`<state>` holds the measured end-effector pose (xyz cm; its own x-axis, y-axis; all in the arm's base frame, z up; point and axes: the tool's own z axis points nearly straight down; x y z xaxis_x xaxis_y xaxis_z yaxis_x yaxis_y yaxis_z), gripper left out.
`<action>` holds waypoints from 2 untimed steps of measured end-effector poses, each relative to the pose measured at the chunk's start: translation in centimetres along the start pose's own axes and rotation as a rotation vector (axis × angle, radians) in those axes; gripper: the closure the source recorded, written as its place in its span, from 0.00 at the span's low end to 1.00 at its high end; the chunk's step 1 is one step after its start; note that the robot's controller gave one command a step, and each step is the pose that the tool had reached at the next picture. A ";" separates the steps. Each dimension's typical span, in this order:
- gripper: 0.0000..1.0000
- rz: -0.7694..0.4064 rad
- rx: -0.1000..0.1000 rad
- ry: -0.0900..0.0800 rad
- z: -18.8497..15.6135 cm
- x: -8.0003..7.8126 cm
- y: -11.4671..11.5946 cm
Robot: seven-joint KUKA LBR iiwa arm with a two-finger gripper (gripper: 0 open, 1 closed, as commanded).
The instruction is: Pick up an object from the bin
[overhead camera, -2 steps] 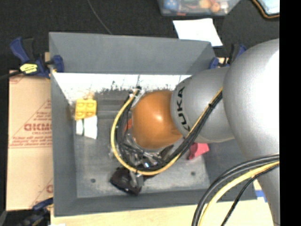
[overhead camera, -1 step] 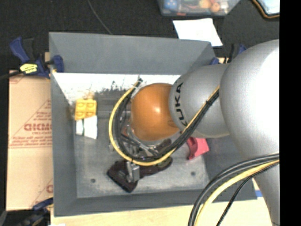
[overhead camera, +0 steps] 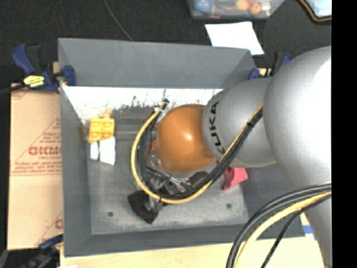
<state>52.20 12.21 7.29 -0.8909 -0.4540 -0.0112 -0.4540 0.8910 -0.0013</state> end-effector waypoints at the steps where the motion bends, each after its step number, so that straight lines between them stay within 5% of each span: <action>1: 1.00 0.001 0.000 0.000 0.0 0.0 0.0; 2: 1.00 0.004 -0.001 0.000 -0.8 0.1 0.0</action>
Offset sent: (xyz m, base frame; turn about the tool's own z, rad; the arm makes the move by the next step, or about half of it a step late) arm 0.0000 0.0001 0.0191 0.0011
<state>52.14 12.17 8.06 -0.8927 -0.4506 -0.0109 -0.4506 0.8927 -0.0007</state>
